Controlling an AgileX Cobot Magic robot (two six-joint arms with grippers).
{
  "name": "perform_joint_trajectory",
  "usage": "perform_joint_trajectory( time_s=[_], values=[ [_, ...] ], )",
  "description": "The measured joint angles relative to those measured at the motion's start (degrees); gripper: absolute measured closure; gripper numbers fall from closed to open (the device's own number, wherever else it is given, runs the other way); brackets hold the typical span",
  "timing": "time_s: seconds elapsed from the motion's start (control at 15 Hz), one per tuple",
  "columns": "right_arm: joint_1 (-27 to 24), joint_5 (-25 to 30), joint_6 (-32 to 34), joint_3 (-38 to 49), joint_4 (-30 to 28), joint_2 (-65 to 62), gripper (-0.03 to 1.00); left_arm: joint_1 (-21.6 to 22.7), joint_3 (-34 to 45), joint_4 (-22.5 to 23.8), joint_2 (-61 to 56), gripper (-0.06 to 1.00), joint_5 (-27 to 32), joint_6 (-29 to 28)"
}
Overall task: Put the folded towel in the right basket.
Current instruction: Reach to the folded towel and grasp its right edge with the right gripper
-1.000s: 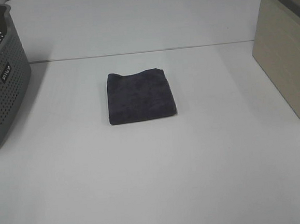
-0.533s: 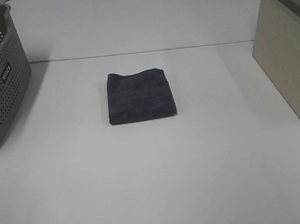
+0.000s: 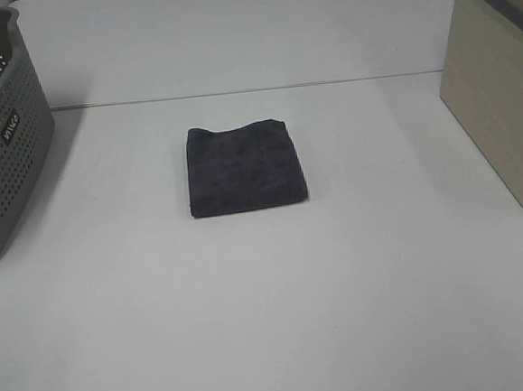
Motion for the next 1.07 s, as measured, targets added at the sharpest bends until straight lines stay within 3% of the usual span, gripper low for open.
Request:
perform_joint_trajectory(
  time_s=[0.2, 0.4, 0.73, 1.07],
  values=[
    [0.0, -9.6, 0.0, -3.7, 1.5, 12.7, 0.30, 0.0, 0.0, 0.0, 0.0, -0.03, 0.0, 0.0],
    [0.0, -15.2, -2.5, -11.0, 6.5, 29.7, 0.30, 0.0, 0.0, 0.0, 0.0, -0.03, 0.0, 0.0],
    [0.0, -15.6, -15.1, -29.6, 19.0, 59.8, 0.30, 0.0, 0.0, 0.0, 0.0, -0.03, 0.0, 0.0],
    [7.7, -15.2, -15.1, -43.9, 18.7, 83.0, 0.30, 0.0, 0.0, 0.0, 0.0, -0.03, 0.0, 0.0]
  ],
)
